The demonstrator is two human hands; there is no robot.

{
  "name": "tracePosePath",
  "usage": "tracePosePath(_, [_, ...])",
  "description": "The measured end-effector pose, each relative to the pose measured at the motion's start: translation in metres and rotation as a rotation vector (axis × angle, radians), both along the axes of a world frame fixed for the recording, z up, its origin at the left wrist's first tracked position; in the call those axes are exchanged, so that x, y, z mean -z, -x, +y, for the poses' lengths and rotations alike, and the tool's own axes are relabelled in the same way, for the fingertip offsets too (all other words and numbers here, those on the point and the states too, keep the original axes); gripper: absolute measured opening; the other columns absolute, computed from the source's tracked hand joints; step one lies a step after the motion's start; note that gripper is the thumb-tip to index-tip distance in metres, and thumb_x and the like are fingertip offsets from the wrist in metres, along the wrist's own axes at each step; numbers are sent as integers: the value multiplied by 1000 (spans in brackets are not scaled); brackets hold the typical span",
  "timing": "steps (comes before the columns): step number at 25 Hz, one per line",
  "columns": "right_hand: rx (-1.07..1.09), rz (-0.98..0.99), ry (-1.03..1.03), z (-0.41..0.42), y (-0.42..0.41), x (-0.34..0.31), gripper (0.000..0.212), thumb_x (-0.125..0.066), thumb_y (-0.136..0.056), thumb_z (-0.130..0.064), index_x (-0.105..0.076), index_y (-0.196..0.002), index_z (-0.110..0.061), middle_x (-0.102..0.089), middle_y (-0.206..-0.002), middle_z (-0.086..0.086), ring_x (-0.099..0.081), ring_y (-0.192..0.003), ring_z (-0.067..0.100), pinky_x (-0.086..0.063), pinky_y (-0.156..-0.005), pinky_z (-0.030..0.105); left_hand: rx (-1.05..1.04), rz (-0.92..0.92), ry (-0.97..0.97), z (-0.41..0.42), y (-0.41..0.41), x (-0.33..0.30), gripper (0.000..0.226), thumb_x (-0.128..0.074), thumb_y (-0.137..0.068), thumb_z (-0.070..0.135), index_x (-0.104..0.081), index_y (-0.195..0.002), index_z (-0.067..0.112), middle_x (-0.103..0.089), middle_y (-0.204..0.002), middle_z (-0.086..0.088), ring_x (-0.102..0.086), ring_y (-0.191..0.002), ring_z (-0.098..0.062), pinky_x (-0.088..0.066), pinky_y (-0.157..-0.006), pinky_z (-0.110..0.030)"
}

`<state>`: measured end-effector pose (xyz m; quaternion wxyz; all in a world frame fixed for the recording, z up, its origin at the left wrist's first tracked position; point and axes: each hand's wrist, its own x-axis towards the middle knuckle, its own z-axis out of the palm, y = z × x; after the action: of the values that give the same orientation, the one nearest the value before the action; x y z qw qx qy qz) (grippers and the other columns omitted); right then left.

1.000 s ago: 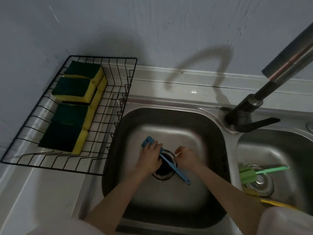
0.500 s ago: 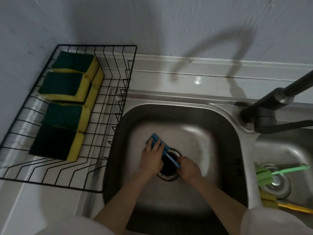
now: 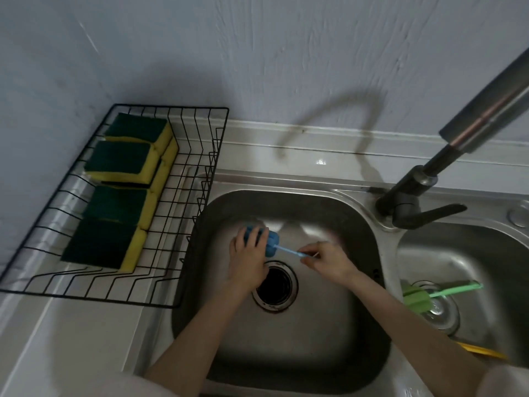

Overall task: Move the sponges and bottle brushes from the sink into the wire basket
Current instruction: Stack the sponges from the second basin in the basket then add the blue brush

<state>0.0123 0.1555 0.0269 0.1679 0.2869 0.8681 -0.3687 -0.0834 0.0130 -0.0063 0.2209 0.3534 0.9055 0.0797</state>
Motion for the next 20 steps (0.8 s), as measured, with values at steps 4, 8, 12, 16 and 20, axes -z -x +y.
tracePosePath(4, [-47, 94, -38, 1, -8, -40, 27, -54, -89, -17, -65, -114, -14, -61, -83, -3, -55, -81, 10, -31, -64, 11, 11, 120, -128, 0, 3, -36, 67, -55, -84, 25, -19, -141, 24, -21, -151, 0, -8, -141, -27, -7, -117, -43])
tracePosePath(8, [-49, 204, -73, 1, -11, -76, 26, -56, -86, -16, -67, -110, -18, -60, -82, -7, -55, -79, 8, -35, -69, 14, 18, 221, -254, -6, 10, -82, 55, -54, -85, 28, -33, -135, 28, -35, -144, 4, -19, -135, -25, -15, -111, -39])
tracePosePath(12, [-121, 333, -163, -2, -7, -109, 24, -59, -85, -14, -68, -107, -17, -65, -90, -7, -58, -88, 8, -39, -75, 17, 1, 322, -330, -20, 19, -122, 50, -57, -84, 30, -41, -131, 28, -44, -139, 3, -27, -131, -27, -20, -108, -41])
tracePosePath(16, [-85, 479, -260, -1, 4, -138, 17, -62, -84, -22, -69, -99, -18, -63, -84, -6, -56, -79, 9, -38, -67, 13, -57, 381, -394, -42, 35, -152, 48, -58, -84, 28, -45, -130, 23, -48, -137, -3, -33, -125, -32, -28, -105, -43])
tracePosePath(20, [55, 649, -122, -5, 23, -162, 11, -61, -85, -18, -68, -93, -17, -66, -77, 2, -61, -70, 17, -49, -69, 15, -185, 365, -408, -65, 59, -166, 52, -62, -82, 30, -46, -129, 18, -50, -135, -10, -39, -122, -36, -32, -103, -47])
